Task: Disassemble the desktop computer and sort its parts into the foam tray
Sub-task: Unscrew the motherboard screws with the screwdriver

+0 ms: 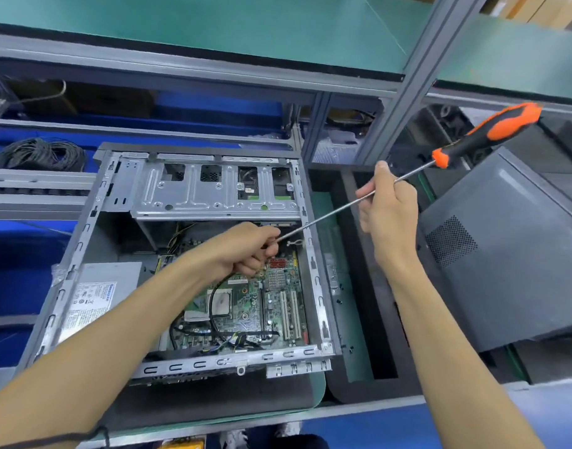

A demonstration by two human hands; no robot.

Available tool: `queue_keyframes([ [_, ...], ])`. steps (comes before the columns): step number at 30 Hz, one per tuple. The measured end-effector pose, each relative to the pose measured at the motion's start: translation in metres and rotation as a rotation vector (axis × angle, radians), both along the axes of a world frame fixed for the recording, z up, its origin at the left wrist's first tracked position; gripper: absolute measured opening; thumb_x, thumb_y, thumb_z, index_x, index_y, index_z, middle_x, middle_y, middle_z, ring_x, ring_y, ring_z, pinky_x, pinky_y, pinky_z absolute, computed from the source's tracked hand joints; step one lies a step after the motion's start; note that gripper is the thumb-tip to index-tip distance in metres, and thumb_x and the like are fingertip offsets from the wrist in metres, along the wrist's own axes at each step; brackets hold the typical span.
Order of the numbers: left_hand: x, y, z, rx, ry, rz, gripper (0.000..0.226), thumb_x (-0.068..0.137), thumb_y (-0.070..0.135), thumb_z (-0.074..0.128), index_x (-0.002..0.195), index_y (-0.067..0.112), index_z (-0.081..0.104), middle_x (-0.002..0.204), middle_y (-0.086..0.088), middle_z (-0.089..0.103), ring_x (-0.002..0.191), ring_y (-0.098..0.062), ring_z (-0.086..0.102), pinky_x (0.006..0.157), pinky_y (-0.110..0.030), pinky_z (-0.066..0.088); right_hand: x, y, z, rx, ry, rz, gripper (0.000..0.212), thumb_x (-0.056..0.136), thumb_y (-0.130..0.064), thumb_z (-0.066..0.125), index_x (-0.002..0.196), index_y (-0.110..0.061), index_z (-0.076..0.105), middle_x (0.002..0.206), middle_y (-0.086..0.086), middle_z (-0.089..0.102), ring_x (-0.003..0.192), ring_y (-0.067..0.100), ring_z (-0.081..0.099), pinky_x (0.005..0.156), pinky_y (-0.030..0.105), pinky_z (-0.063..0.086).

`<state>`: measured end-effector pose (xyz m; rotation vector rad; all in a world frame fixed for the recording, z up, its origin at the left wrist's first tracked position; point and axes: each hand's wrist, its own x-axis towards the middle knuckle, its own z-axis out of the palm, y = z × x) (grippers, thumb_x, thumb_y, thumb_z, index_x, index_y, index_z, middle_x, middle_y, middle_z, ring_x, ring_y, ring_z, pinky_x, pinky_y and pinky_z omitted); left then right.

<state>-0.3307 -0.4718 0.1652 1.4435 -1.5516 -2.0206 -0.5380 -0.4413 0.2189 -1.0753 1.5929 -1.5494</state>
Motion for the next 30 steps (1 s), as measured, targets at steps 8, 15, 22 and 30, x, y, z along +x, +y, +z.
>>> queue_keyframes([
  [8, -0.074, 0.008, 0.025, -0.363, -0.056, 0.242, 0.029, 0.096, 0.021, 0.048, 0.075, 0.017, 0.067, 0.057, 0.010, 0.044, 0.055, -0.012, 0.039, 0.056, -0.028, 0.035, -0.069, 0.018, 0.020, -0.119, -0.101, -0.259, 0.064, 0.102, -0.041, 0.042, 0.041, -0.025, 0.051, 0.042, -0.009, 0.032, 0.036, 0.011, 0.027, 0.041, 0.017, 0.022],
  [15, -0.152, 0.019, 0.018, 0.115, 0.213, 0.204, 0.028, 0.103, 0.016, 0.045, 0.093, -0.001, 0.064, 0.083, -0.013, 0.057, 0.074, -0.023, 0.061, 0.072, -0.028, 0.055, -0.110, 0.043, 0.009, -0.078, 0.160, -0.258, 0.065, 0.102, -0.044, 0.039, 0.040, -0.023, 0.040, 0.041, -0.006, 0.033, 0.043, 0.014, 0.032, 0.051, 0.029, 0.028],
  [22, -0.174, 0.016, -0.021, 0.366, -0.001, 0.078, 0.057, 0.102, 0.034, 0.051, 0.146, 0.001, 0.035, 0.126, -0.017, 0.041, 0.116, -0.032, 0.047, 0.095, -0.035, 0.045, -0.118, 0.051, -0.008, -0.040, 0.194, -0.228, 0.063, 0.105, -0.038, 0.040, 0.045, -0.019, 0.032, 0.046, -0.003, 0.033, 0.047, 0.013, 0.033, 0.050, 0.020, 0.032],
  [30, -0.154, 0.008, 0.000, 0.375, 0.205, 0.076, 0.062, 0.104, 0.038, 0.043, 0.148, -0.004, 0.032, 0.156, -0.028, 0.028, 0.146, -0.034, 0.030, 0.119, -0.042, 0.029, -0.103, 0.043, -0.003, -0.077, 0.204, -0.168, 0.066, 0.108, -0.036, 0.039, 0.043, -0.025, 0.035, 0.042, -0.006, 0.034, 0.044, 0.012, 0.035, 0.050, 0.023, 0.033],
])
